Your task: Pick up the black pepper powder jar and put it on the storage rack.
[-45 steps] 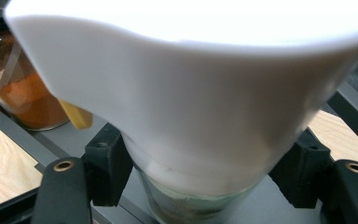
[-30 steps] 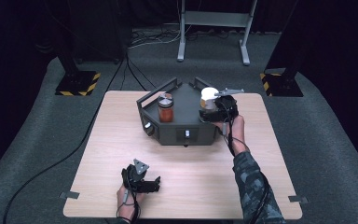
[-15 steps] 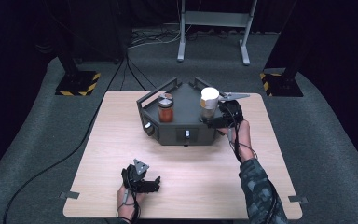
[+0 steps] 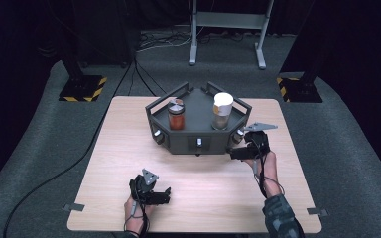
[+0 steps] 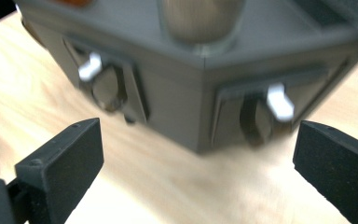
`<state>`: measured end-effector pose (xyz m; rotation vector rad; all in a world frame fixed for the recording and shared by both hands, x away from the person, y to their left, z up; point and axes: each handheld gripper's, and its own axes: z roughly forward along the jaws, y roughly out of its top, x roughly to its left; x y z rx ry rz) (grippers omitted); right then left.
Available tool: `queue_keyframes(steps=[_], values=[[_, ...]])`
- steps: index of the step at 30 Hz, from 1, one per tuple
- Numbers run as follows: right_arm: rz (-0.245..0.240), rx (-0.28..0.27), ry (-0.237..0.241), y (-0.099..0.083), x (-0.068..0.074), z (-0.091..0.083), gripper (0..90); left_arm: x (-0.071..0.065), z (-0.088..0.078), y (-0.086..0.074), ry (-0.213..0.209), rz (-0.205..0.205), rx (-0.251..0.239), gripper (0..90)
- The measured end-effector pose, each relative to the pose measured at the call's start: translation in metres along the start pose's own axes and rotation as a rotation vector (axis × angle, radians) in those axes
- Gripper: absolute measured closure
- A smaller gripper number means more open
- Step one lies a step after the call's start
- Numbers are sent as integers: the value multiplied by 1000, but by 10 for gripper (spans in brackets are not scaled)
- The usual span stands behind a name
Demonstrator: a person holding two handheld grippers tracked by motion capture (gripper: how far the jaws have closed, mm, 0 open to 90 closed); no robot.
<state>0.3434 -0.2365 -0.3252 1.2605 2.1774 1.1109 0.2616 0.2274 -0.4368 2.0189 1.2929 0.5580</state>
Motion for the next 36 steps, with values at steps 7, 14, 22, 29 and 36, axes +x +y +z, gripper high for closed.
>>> queue_keyframes(steps=[7, 14, 22, 29, 36], values=[[27, 35, -29, -44, 3, 0, 6, 0, 0, 0, -2, -2, 1, 30], [56, 56, -47, -98, 5, 3, 3, 0, 0, 0, -2, -2, 1, 30], [106, 34, -118, -135, 8, -6, 3, 1, 1, 1, -3, -2, 2, 30], [136, 11, -138, -147, 7, -8, 3, 1, 1, 1, -2, 0, 2, 30], [151, -12, -130, -152, 5, -9, 9, 0, 1, 1, 2, 3, 1, 30]])
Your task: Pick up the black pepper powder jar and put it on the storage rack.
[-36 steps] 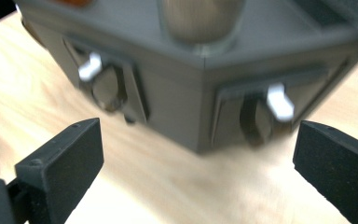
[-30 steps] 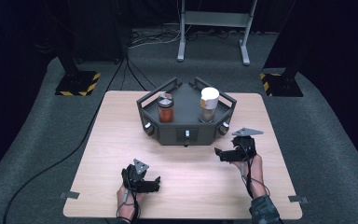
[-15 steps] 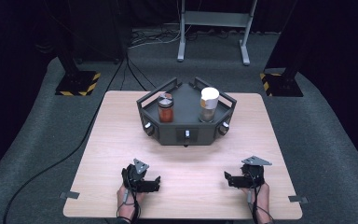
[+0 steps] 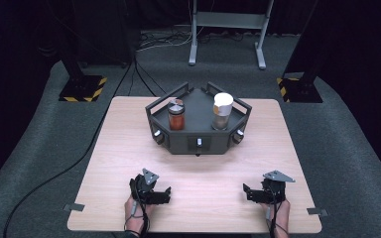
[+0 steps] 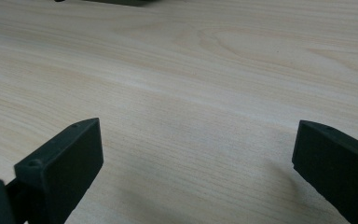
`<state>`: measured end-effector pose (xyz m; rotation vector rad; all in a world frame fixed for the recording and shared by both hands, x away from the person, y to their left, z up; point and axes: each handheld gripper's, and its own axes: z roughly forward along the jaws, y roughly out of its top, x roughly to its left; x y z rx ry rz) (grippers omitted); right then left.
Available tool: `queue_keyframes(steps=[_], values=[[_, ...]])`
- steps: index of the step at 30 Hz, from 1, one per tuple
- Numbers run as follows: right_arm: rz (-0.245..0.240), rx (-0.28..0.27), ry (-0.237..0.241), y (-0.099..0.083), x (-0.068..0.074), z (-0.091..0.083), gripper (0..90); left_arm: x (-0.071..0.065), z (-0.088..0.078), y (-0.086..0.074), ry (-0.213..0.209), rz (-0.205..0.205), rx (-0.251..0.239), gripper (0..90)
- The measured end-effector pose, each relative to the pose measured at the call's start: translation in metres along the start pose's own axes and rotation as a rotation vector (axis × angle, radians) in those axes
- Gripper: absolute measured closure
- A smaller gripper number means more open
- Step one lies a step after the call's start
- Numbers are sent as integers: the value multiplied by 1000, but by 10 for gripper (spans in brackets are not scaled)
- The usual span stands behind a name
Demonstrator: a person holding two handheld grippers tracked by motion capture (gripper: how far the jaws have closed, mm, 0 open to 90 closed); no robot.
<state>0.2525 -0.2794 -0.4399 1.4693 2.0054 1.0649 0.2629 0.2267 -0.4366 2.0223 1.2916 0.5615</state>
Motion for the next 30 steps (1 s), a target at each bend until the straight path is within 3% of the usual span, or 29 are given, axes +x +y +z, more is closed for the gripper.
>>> queue_keyframes(steps=[30], values=[[4, 0, -10, 0, 2, 0, 21, -1, 0, 0, 2, 2, -1, 31]])
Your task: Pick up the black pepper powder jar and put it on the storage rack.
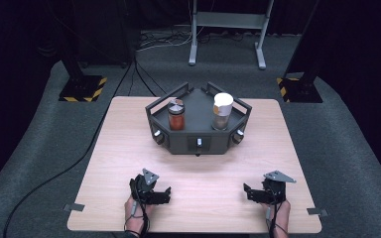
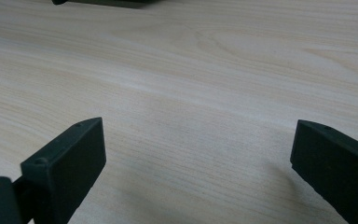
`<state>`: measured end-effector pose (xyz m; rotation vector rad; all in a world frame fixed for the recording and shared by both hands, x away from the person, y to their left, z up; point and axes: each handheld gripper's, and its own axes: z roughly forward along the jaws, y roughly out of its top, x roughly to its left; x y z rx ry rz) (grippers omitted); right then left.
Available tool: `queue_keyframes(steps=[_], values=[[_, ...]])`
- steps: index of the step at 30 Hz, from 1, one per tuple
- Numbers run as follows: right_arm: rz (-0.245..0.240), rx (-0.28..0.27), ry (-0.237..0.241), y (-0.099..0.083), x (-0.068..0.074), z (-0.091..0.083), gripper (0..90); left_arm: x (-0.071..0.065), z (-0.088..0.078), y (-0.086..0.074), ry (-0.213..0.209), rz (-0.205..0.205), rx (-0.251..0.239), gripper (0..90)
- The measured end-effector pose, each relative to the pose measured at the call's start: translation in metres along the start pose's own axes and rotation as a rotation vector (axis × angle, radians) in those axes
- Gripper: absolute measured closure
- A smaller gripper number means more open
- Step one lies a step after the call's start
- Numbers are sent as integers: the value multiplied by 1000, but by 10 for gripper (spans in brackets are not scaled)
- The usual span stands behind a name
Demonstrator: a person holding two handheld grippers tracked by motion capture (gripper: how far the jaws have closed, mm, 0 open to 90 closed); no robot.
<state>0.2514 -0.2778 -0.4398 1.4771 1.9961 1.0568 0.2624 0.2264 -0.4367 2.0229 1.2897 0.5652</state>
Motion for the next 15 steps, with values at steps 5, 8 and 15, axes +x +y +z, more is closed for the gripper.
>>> queue_keyframes(steps=[5, 8, 15], values=[[-4, 2, 2, 0, 0, 0, 21, 1, 0, 0, -4, -2, 1, 31], [-2, 3, 2, 1, 0, 0, 21, 1, 0, 0, -5, -3, 1, 31], [-1, 3, 7, 1, -1, 0, 21, 1, 0, 0, -3, -1, 1, 31]])
